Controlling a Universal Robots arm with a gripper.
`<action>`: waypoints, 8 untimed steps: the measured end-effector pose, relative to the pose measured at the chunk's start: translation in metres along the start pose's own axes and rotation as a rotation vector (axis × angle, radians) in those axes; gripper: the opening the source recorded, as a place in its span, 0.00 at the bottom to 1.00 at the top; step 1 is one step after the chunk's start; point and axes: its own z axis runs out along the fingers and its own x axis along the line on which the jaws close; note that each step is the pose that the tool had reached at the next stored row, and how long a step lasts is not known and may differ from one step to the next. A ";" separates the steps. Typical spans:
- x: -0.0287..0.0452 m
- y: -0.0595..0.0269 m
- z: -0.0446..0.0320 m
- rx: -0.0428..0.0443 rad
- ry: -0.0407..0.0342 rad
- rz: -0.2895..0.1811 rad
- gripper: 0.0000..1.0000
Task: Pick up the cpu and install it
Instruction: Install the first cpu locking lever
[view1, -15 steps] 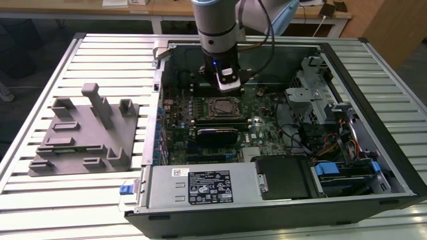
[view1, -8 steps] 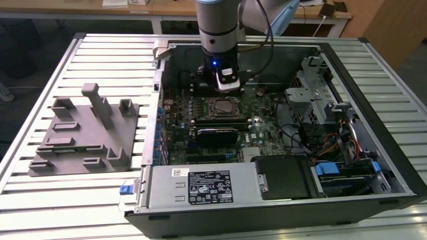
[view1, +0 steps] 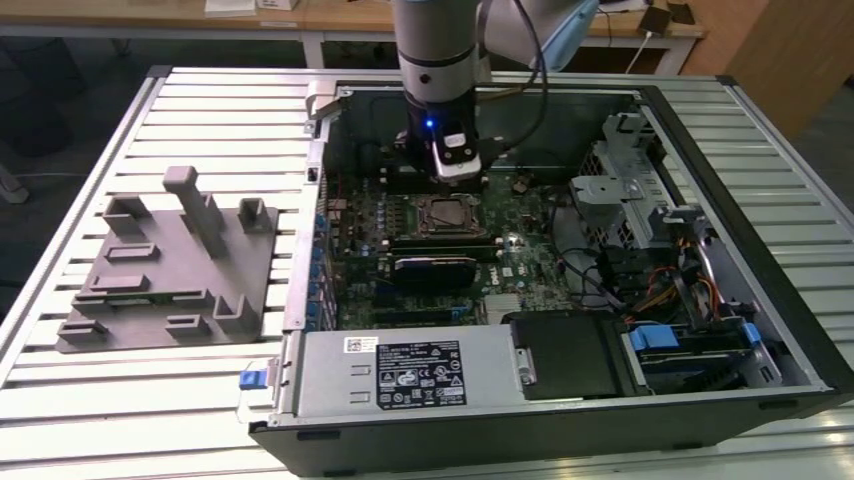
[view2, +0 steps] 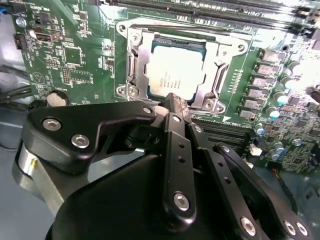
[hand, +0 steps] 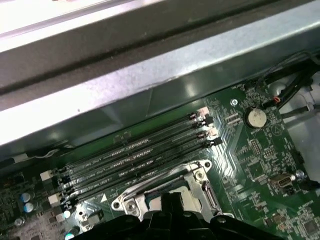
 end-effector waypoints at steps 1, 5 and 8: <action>-0.0002 0.0003 -0.0016 0.0015 -0.0005 0.000 0.11; -0.0008 0.0011 -0.0079 0.0184 -0.0068 -0.003 0.11; -0.0013 0.0015 -0.0105 0.0359 -0.0118 -0.005 0.11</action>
